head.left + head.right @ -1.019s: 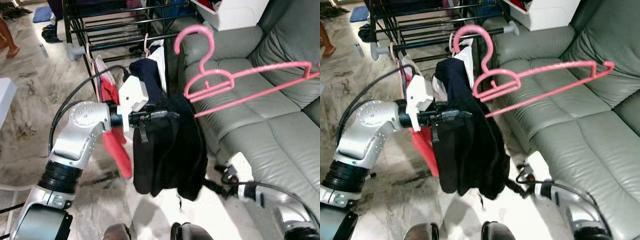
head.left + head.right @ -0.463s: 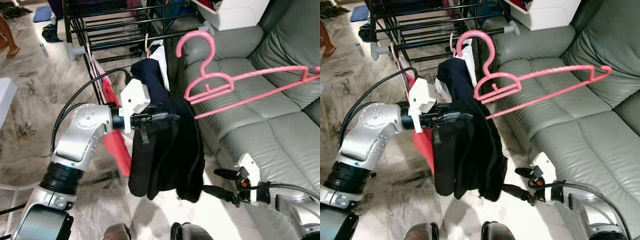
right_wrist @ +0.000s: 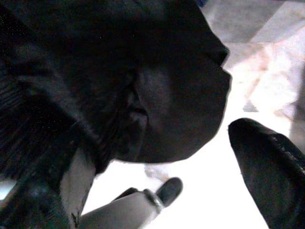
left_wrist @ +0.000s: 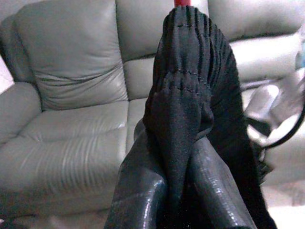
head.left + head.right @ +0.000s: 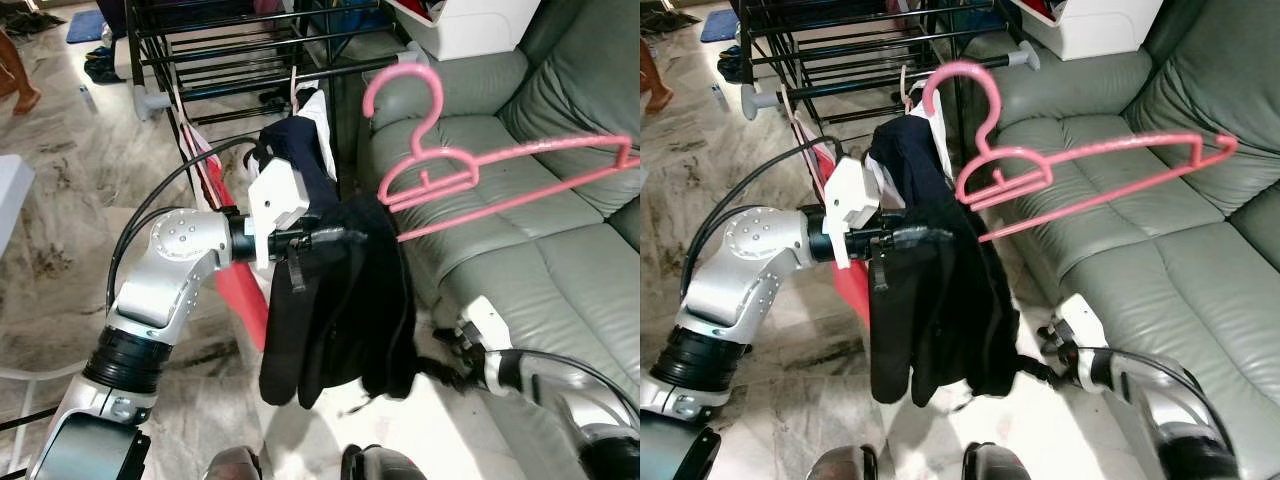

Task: Hang hanger

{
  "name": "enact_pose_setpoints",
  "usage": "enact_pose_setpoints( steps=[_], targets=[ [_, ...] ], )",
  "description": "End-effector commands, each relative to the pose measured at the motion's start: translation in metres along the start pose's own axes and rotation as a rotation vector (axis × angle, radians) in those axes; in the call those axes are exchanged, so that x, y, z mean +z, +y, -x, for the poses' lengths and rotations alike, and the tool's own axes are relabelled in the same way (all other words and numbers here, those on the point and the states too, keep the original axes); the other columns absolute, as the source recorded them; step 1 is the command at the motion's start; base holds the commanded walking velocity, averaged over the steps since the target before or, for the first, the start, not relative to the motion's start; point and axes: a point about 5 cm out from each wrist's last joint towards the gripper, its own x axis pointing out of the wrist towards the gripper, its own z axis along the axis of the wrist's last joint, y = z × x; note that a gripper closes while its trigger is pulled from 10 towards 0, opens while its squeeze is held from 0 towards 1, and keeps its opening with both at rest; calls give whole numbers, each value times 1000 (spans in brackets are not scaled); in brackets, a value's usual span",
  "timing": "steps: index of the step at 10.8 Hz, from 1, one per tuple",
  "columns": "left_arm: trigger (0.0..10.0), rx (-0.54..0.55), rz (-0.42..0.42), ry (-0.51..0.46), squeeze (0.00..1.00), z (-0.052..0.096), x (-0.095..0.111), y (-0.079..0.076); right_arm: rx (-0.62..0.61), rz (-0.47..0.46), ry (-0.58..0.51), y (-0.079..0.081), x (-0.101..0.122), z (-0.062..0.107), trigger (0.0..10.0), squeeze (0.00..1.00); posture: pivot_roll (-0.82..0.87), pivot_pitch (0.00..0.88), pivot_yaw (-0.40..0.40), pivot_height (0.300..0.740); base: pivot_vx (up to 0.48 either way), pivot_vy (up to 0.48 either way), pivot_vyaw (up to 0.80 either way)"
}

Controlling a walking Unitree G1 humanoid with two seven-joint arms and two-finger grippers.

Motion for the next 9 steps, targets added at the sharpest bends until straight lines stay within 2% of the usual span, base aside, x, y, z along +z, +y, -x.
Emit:
enact_pose_setpoints(
  steps=[1,2,5,6,7,8,9],
  targets=[
    [0,-6,-37,-60,0,-4,21,1,-17,10,11,0,-1,-5,10000,0,-28,102,-10,740,0,0,0],
    [0,2,-31,-75,0,-6,24,0,-23,19,11,1,1,-13,10000,0,-25,102,-12,740,0,0,0],
    [0,30,-2,-129,0,-8,36,1,-121,24,70,-7,-11,-19,10000,0,-23,108,-18,740,0,0,0],
    [0,55,-2,-145,0,-6,41,5,-181,38,120,-13,-22,-13,4588,0,-21,108,-19,740,0,0,0],
    [0,80,-12,-129,0,-1,40,10,-245,23,142,-21,-30,-4,0,0,-20,109,-20,740,0,0,0],
    [0,127,-27,-89,0,13,34,21,-376,-29,163,-38,-45,23,0,0,-33,111,-20,740,0,0,0],
    [0,171,71,-119,0,29,28,29,-472,-60,154,-53,-51,51,0,0,-42,111,-17,740,0,0,0]
  ],
)
